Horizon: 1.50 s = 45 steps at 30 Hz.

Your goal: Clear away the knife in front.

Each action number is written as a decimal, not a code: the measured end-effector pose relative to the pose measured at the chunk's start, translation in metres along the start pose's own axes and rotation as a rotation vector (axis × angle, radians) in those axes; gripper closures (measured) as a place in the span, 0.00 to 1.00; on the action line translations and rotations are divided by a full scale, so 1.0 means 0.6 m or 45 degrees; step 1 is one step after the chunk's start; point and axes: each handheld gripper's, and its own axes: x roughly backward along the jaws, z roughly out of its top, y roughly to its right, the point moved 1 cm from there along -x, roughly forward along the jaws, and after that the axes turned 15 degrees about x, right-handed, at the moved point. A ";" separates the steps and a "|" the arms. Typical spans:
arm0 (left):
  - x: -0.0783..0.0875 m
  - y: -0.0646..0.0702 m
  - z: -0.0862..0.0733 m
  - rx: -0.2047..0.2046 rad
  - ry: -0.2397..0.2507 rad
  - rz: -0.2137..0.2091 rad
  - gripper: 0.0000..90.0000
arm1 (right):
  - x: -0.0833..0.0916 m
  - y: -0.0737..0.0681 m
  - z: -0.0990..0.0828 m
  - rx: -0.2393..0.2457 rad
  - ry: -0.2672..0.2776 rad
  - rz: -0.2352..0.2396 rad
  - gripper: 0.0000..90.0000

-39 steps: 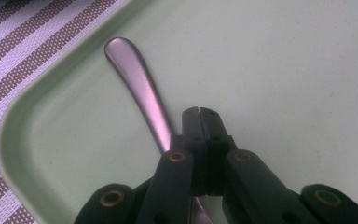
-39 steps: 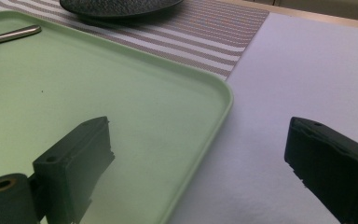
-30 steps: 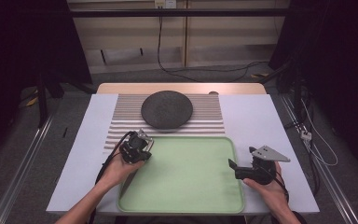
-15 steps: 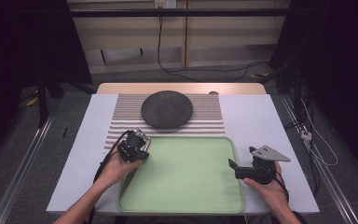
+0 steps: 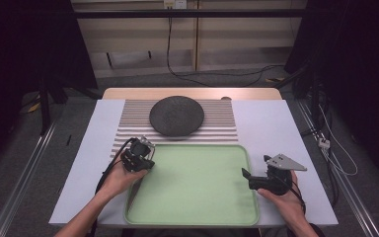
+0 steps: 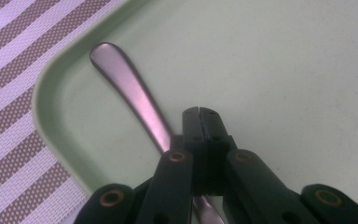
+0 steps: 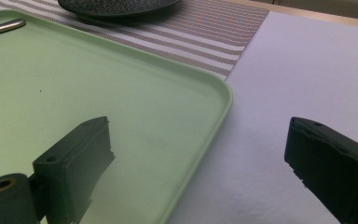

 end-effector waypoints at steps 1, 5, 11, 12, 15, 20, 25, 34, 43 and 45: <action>0.001 -0.002 -0.001 0.004 -0.002 0.002 1.00 | 0.000 0.000 0.000 0.000 0.000 0.000 0.08; 0.004 -0.009 -0.004 0.013 0.001 -0.001 1.00 | -0.001 0.000 0.000 0.001 -0.002 0.000 0.08; 0.006 -0.012 -0.008 0.020 0.004 0.015 1.00 | -0.001 0.000 0.000 0.001 -0.002 -0.001 0.08; 0.007 -0.013 -0.009 0.021 0.001 0.012 1.00 | -0.001 0.000 0.000 0.001 -0.003 -0.002 0.08; 0.008 -0.015 -0.011 0.028 0.006 0.009 1.00 | -0.001 0.000 0.000 -0.001 -0.005 -0.002 0.08; 0.009 -0.015 -0.013 0.027 0.012 0.017 1.00 | -0.001 0.000 0.000 0.001 -0.009 -0.002 0.08; 0.011 -0.013 -0.017 0.032 0.009 0.033 1.00 | -0.001 0.000 0.000 0.002 -0.007 -0.001 0.08; 0.014 -0.012 -0.027 0.054 0.047 0.044 1.00 | 0.000 0.000 -0.001 0.002 -0.005 -0.002 0.08; 0.027 -0.019 -0.033 0.057 0.181 -0.024 0.89 | -0.001 -0.001 0.000 0.001 -0.005 -0.002 0.08; 0.032 -0.019 -0.031 0.059 0.223 -0.018 0.81 | 0.000 -0.001 0.000 0.001 -0.004 -0.003 0.08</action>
